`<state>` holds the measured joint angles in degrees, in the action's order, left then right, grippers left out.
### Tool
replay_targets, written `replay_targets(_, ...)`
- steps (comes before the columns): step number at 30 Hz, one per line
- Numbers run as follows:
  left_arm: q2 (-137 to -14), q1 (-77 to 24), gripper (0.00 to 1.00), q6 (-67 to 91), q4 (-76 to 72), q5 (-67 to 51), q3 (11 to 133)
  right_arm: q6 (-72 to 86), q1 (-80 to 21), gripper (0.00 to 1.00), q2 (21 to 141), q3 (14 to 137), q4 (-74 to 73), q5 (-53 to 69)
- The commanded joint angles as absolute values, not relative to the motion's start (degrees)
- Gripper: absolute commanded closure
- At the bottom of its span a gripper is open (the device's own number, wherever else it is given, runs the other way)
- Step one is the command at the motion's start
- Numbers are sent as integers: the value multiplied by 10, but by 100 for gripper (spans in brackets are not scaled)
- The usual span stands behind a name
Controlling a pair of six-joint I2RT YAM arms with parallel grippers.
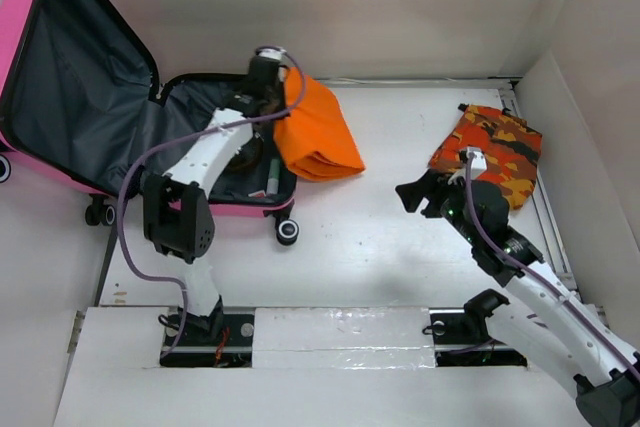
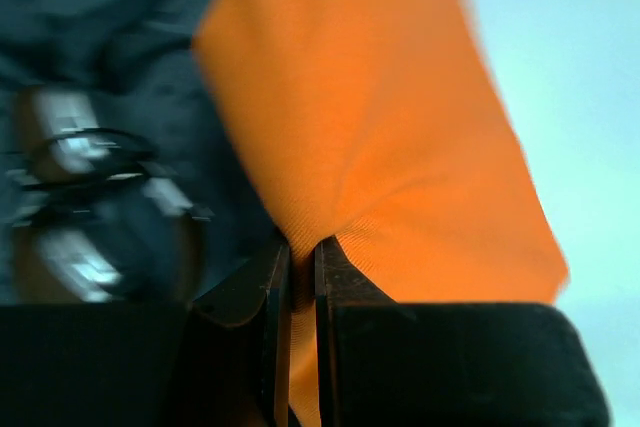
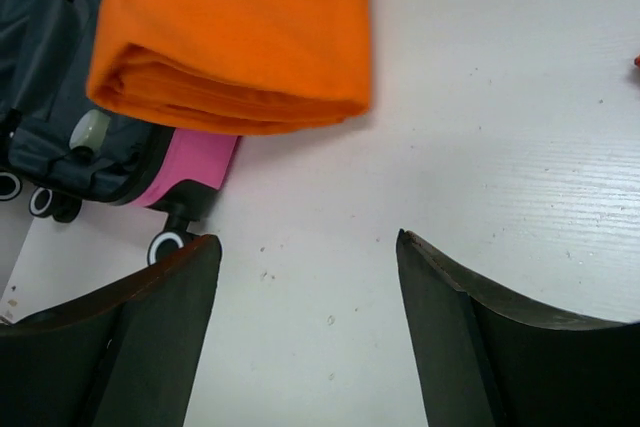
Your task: Pack the luggage
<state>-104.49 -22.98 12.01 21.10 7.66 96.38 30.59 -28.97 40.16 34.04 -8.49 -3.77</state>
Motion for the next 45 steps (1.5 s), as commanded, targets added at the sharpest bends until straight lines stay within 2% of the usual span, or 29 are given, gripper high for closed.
replay_targets(1,-1002,-131,100,92,203,93,983,296,-295,23,376,360,-58,-24)
replay_targets(11,-1034,66,100,127,145,10,912,291,-295,23,356,344,-69,-18)
replay_targets(18,-1047,71,99,169,177,152,917,291,-295,23,357,333,-69,-24)
replay_targets(19,-1047,71,76,186,184,172,917,291,-295,23,362,333,-69,-24)
replay_targets(21,-1022,71,46,202,190,178,922,291,-295,23,362,333,-69,-19)
replay_targets(23,-1011,71,6,229,207,166,945,296,-295,22,367,338,-69,-18)
replay_targets(26,-970,52,4,249,212,134,956,296,-295,22,367,344,-69,-18)
replay_targets(28,-906,-17,7,242,159,134,927,296,-295,22,361,362,-69,-25)
replay_targets(29,-883,-88,8,235,143,134,919,296,-295,22,361,371,-76,-33)
replay_targets(31,-889,-170,12,229,134,154,918,302,-295,22,354,404,-81,-53)
replay_targets(34,-946,-307,15,264,141,173,945,302,-295,38,349,466,-111,-111)
replay_targets(35,-964,-333,16,273,119,167,945,297,-295,52,349,485,-120,-132)
replay_targets(39,-1086,-442,18,312,85,140,1001,273,-295,79,363,569,-172,-230)
replay_targets(42,-1216,-493,18,312,79,119,1078,272,-290,79,374,591,-180,-286)
replay_targets(45,-1351,-506,18,312,94,73,1219,272,-285,69,397,592,-189,-343)
